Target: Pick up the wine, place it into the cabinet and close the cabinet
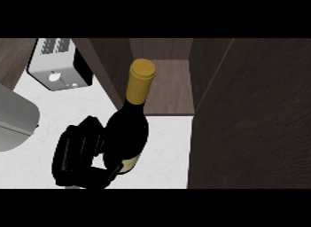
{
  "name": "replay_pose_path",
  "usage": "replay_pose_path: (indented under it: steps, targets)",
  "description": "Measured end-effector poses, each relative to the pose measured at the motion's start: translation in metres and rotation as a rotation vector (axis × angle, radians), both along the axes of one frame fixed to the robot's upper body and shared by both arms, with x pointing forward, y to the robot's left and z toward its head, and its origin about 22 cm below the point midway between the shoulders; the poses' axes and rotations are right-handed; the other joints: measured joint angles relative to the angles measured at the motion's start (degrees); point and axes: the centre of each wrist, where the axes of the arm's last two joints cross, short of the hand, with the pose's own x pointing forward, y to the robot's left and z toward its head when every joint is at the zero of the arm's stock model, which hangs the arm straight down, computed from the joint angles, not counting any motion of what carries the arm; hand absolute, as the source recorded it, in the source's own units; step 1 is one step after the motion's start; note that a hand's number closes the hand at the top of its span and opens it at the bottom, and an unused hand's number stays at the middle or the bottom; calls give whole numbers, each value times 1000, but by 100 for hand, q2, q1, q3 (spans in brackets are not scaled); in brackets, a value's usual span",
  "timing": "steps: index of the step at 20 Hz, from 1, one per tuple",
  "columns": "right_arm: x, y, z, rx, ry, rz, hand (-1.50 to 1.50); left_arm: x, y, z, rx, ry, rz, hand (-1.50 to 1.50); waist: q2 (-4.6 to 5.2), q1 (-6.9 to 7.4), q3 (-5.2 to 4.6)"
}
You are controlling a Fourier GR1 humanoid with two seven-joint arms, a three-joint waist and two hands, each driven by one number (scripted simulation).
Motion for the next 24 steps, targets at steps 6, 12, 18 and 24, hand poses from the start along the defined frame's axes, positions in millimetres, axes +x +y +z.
replay_pose_path:
  steps: [6, 12, 18, 24]
  targets:
    - [-1, -1, 5, 2, 2, 0, -150, 37, -27, 13, 41, -20, 21, 150, 3, -13, -1]
    - [5, 0, 4, -10, 0, -6, -150, 62, -53, 19, 117, -40, 45, 150, 5, -14, -2]
    - [7, -3, 1, -5, -6, -13, -150, 80, -72, 17, 203, -21, 47, 150, 6, -23, -1]
    - [2, -5, 2, -7, -8, -3, -150, 89, -93, 6, 229, 8, 72, 150, 8, -37, -3]
